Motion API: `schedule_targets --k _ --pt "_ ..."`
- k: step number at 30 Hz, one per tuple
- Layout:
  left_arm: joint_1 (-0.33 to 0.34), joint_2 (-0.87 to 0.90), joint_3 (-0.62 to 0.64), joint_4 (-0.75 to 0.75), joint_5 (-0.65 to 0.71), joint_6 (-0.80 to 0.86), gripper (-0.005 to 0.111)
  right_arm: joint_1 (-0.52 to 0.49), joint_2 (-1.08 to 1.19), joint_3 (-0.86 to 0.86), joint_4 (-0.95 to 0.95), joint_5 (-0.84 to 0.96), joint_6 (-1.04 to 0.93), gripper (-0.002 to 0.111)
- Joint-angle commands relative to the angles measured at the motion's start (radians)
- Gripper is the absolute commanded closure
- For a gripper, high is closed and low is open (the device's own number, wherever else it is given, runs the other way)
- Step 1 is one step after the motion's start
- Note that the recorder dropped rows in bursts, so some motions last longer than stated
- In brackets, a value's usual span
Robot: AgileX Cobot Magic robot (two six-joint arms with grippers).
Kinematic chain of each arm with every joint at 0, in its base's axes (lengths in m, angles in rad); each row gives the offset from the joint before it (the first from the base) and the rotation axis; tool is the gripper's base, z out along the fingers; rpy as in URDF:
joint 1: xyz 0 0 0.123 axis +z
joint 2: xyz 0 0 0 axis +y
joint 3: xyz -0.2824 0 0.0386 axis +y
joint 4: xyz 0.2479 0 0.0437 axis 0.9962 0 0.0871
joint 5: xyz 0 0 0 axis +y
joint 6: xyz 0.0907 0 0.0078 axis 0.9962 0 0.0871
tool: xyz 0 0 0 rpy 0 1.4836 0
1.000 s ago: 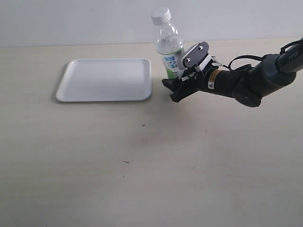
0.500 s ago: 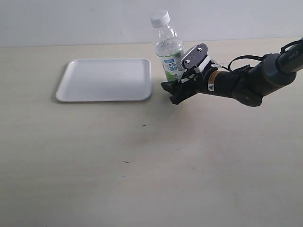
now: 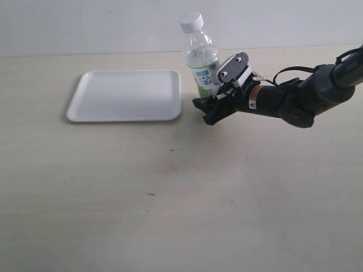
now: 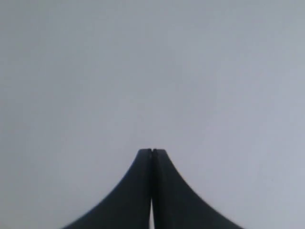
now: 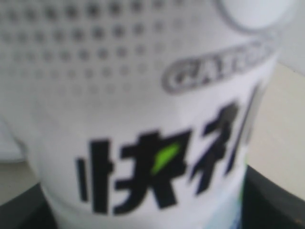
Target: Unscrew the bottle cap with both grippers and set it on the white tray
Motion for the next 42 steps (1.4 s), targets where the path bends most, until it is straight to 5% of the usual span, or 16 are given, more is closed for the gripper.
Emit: schedule_targets --k 1,10,15,18,20,22,24,27,30,33,35,37,39,42 --pt "0.001 0.043 -0.078 0.101 -0.276 -0.069 0.107 0.002 -0.017 -0.001 -0.006 -0.024 0.001 0.108" --pt "0.001 0.601 -0.533 0.506 -0.171 -0.191 0.107 0.002 -0.017 -0.001 -0.002 -0.032 0.001 0.108" --pt "-0.001 1.017 -0.811 0.923 0.011 -0.420 0.107 0.002 -0.017 -0.001 -0.002 -0.032 0.001 0.108" --pt "-0.034 1.222 -0.975 1.281 0.183 -0.770 0.105 0.002 -0.017 -0.001 -0.002 -0.028 0.001 0.108" --pt "-0.087 1.397 -1.097 1.733 0.229 -1.146 0.099 0.002 -0.017 -0.001 -0.002 -0.026 0.001 0.108" --pt "-0.119 1.523 -1.207 2.169 0.126 -1.525 0.090 0.002 -0.017 -0.001 -0.004 -0.024 0.001 0.108" --pt "-0.119 1.627 -1.321 2.238 0.020 -1.715 0.086 0.002 -0.017 -0.001 -0.004 -0.024 0.001 0.108" --pt "-0.116 1.720 -1.423 2.238 0.009 -1.639 0.085 0.002 -0.017 -0.001 -0.006 -0.024 0.005 0.108" --pt "-0.116 1.741 -1.432 2.238 0.088 -1.107 0.085 0.002 -0.017 -0.001 -0.006 -0.024 0.005 0.108" --pt "-0.118 1.748 -1.406 2.238 0.506 -0.750 0.085 0.002 -0.017 -0.001 -0.008 -0.024 0.003 0.108" --pt "-0.118 1.782 -1.414 2.238 0.980 -0.555 0.085 0.002 -0.017 -0.001 -0.008 -0.024 0.005 0.108" --pt "-0.115 1.804 -1.433 2.206 1.183 -0.435 0.085 0.002 -0.017 -0.001 -0.008 -0.024 0.005 0.108" --pt "-0.093 1.808 -1.464 2.031 1.190 -0.362 0.085 0.002 -0.017 -0.001 -0.008 -0.024 0.005 0.108" --pt "-0.083 1.808 -1.523 1.530 1.082 -0.188 0.085 0.002 -0.017 -0.001 -0.008 -0.003 0.001 0.108"
